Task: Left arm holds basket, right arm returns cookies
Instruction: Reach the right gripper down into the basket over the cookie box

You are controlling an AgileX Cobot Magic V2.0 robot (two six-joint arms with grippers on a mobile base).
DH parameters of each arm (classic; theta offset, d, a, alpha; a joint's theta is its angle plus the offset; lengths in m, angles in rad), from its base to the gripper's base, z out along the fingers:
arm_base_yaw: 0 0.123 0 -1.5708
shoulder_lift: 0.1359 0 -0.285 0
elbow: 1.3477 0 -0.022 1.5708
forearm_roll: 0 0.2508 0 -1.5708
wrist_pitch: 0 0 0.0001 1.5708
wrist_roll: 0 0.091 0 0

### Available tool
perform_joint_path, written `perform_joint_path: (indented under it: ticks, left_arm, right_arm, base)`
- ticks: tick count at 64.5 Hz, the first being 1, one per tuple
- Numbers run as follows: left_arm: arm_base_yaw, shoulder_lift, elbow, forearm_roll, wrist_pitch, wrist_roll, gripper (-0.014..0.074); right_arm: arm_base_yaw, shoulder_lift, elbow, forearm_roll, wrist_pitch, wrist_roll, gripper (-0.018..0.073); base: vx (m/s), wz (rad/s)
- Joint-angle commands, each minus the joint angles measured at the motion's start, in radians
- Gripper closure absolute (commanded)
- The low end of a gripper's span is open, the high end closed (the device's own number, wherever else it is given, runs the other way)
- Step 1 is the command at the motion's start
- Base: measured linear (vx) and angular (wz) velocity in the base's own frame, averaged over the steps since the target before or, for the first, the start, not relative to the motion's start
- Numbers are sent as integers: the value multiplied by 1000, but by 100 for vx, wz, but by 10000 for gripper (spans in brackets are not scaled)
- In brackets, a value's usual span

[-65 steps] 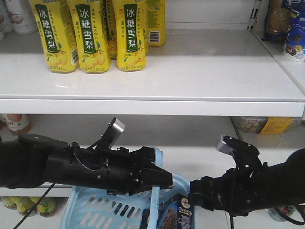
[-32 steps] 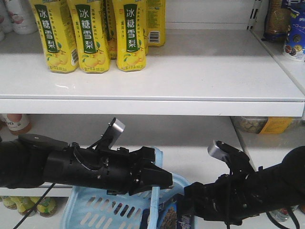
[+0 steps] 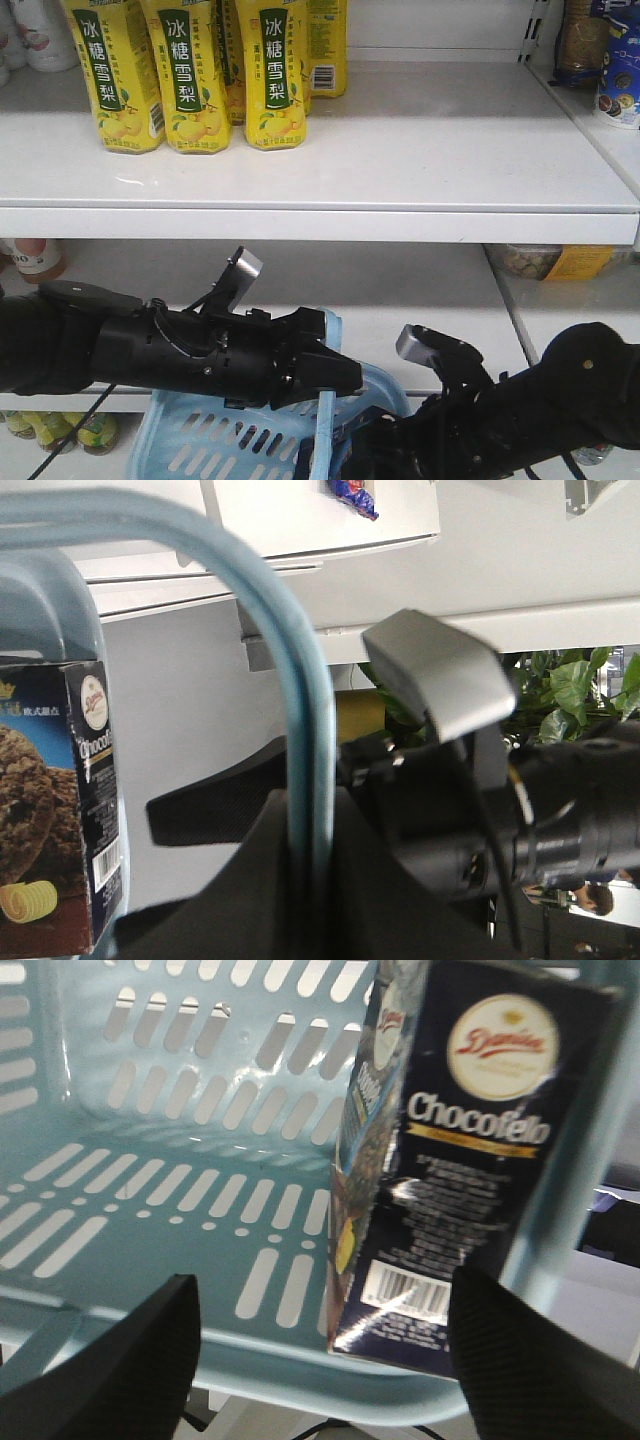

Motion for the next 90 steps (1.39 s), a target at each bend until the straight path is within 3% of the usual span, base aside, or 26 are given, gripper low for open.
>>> perform_joint_path:
  ticks: [1, 41, 90]
  left_arm:
    - [-4, -50, -31, -99, 43, 17, 604]
    - [-4, -50, -31, -99, 43, 17, 604]
    - [-4, -50, -31, -99, 43, 17, 604]
  right_arm:
    - [30, -6, -27, 22, -47, 12, 50]
    - [33, 8, -27, -62, -127, 87, 50]
    - [33, 93, -27, -2, -222, 55, 50]
  base:
    - [0, 0]
    - [0, 0]
    - [0, 0]
